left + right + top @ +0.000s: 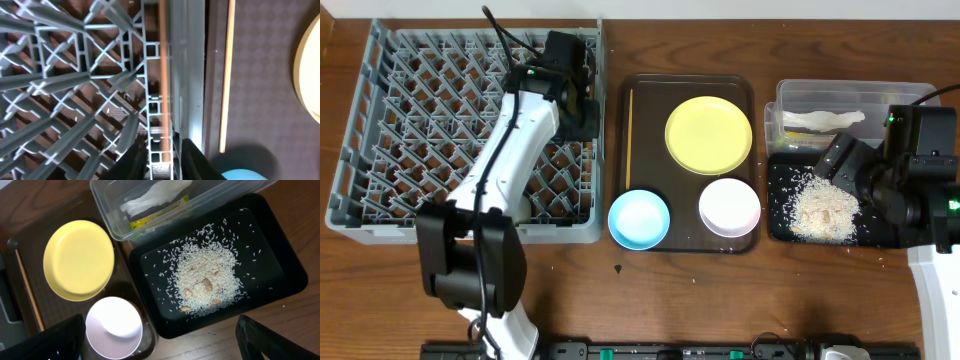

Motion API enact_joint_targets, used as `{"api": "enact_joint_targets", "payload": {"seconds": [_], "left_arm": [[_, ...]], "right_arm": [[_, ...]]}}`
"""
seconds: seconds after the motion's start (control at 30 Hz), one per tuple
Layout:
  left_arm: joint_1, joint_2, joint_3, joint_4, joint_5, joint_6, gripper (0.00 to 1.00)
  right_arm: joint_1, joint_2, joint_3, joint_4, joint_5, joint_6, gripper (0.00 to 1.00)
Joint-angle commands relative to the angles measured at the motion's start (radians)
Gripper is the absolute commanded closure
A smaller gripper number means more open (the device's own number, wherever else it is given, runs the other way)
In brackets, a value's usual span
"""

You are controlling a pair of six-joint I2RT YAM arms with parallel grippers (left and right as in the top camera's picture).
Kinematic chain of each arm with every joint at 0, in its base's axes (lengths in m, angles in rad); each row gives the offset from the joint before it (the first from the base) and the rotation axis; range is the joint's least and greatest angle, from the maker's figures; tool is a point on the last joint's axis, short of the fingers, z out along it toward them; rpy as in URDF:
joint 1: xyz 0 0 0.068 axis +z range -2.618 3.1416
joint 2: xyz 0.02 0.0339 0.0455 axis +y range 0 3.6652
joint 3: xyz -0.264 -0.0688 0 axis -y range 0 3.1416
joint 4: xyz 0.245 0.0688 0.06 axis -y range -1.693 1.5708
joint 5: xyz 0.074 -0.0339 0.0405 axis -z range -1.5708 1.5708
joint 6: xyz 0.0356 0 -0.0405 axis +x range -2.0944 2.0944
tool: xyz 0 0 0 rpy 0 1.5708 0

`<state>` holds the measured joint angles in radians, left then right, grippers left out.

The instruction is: Sort waste into correct bins and load items into the dishwasher

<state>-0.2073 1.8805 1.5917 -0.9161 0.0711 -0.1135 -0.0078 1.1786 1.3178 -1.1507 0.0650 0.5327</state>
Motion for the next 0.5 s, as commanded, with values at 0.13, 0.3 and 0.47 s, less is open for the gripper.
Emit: {"api": "enact_joint_targets", "payload": {"seconds": [0.13, 0.3, 0.47], "left_arm": [[-0.003, -0.008, 0.016, -0.003, 0.108, -0.013, 0.76], [-0.056, -0.010, 0.017, 0.044, 0.205, -0.015, 0.76], [-0.174, 0.019, -0.007, 0.115, -0.026, -0.011, 0.73]], "right_arm": [[-0.011, 0.000, 0.011, -0.009, 0.013, -0.014, 0.06], [-0.011, 0.000, 0.011, -0.014, 0.013, -0.014, 0.06], [-0.011, 0.000, 0.011, -0.021, 0.013, -0.014, 0.06]]}}
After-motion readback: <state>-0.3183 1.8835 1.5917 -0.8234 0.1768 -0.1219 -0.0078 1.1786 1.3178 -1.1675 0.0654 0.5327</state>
